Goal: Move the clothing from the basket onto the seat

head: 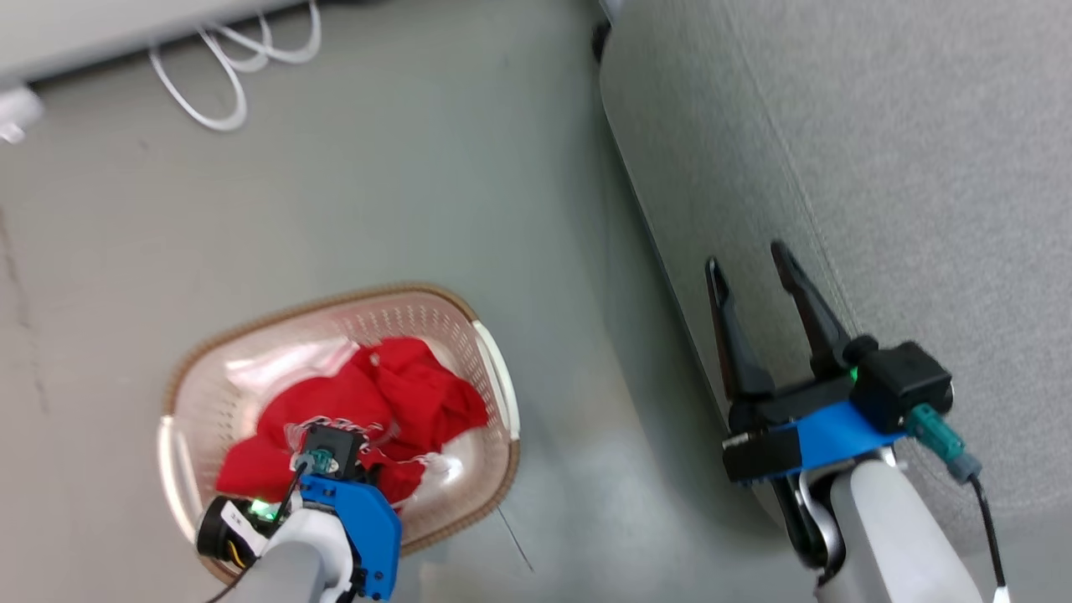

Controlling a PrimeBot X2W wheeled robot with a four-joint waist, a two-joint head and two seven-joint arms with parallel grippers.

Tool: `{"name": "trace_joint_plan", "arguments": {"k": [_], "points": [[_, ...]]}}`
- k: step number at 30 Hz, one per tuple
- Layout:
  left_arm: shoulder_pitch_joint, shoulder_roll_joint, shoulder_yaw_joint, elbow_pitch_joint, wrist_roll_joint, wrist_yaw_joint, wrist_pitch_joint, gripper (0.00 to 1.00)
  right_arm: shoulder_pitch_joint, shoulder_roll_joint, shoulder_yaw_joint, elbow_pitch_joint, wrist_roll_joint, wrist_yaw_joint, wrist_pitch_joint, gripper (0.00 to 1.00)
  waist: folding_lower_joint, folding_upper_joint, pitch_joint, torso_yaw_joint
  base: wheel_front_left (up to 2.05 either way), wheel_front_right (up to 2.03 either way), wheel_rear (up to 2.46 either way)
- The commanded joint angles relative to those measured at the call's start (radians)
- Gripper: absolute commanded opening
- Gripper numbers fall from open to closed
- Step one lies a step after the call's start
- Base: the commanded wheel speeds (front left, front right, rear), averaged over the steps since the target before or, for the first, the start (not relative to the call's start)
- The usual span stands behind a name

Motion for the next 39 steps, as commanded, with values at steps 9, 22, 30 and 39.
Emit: {"name": "trace_joint_plan", "arguments": {"k": [9, 22, 30, 39], "points": [[0.087, -0.017, -0.094, -0.067, -0.135, -0.05, -0.078, 0.0, 0.15, -0.003, -0.026, 0.01, -0.048, -0.001, 0.051, 1.0, 0.0002, 0.0, -0.369, 0.133, 0.0, 0.0, 0.0], [0.035, -0.016, -0.319, -0.304, -0.338, -0.036, -0.085, 0.0, 0.293, -0.003, -0.073, -0.083, -0.056, -0.001, 0.14, 1.0, 0.0002, 0.0, -0.497, 0.194, 0.0, 0.0, 0.0], [-0.071, -0.016, -0.426, -0.41, -0.439, -0.015, -0.069, 0.0, 0.305, -0.003, -0.034, -0.105, -0.035, -0.001, 0.152, 1.0, 0.0002, 0.0, -0.516, 0.202, 0.0, 0.0, 0.0], [-0.176, -0.016, -0.5, -0.414, -0.521, 0.022, -0.072, 0.0, 0.308, -0.003, 0.002, -0.092, -0.014, -0.001, 0.147, 1.0, 0.0002, 0.0, -0.522, 0.195, 0.0, 0.0, 0.0]]}}
